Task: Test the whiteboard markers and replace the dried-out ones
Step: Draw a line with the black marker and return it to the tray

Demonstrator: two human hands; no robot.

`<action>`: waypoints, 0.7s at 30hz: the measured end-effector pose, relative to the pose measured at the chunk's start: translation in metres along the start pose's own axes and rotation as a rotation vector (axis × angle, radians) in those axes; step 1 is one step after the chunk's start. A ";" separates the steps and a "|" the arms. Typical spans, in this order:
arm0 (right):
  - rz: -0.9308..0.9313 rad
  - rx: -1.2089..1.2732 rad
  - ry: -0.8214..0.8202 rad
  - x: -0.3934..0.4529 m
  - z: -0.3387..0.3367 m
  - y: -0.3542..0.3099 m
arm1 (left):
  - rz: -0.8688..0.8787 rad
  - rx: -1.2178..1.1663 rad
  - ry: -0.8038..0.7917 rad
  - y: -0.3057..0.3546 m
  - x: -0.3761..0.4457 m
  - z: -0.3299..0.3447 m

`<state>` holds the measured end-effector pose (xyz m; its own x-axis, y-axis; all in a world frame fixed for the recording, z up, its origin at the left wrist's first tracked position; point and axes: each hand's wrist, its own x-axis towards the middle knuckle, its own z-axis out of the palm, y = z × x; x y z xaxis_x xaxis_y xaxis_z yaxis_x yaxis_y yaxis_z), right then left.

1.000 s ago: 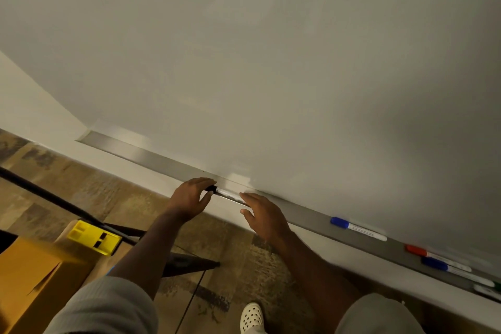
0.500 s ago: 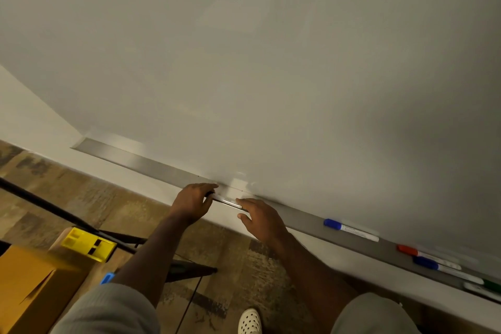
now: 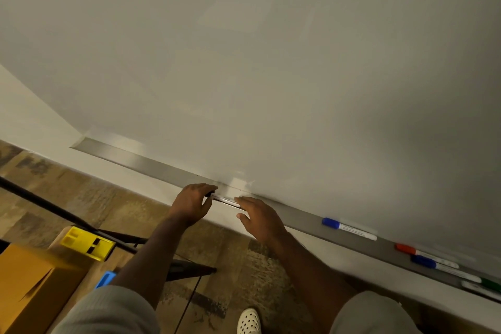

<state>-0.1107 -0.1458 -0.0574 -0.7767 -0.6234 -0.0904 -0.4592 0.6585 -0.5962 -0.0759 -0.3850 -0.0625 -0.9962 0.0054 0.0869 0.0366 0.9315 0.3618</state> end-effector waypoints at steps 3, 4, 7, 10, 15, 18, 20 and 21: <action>-0.005 -0.017 0.034 -0.003 -0.005 0.000 | 0.036 0.008 0.030 0.008 0.003 -0.001; -0.007 -0.033 0.070 -0.006 -0.008 0.000 | 0.053 0.021 0.046 0.013 0.005 -0.002; -0.004 -0.067 0.197 -0.016 -0.022 0.003 | 0.079 0.075 0.079 0.033 0.010 -0.002; -0.003 -0.115 0.233 -0.031 -0.041 0.011 | 0.085 0.097 0.092 0.059 0.015 0.002; -0.016 -0.177 0.283 -0.070 -0.076 0.043 | 0.233 0.056 0.098 0.124 0.019 0.021; 0.010 -0.224 0.305 -0.100 -0.098 0.069 | 0.294 0.021 0.098 0.167 0.024 0.034; 0.063 -0.235 0.333 -0.120 -0.110 0.088 | 0.329 0.008 0.084 0.196 0.026 0.043; 0.097 -0.231 0.347 -0.129 -0.114 0.097 | 0.349 0.004 0.071 0.209 0.027 0.048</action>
<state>-0.1040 0.0468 -0.0129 -0.9021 -0.4009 0.1595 -0.4303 0.8089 -0.4006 -0.0987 -0.1725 -0.0287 -0.9159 0.2983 0.2685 0.3730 0.8796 0.2953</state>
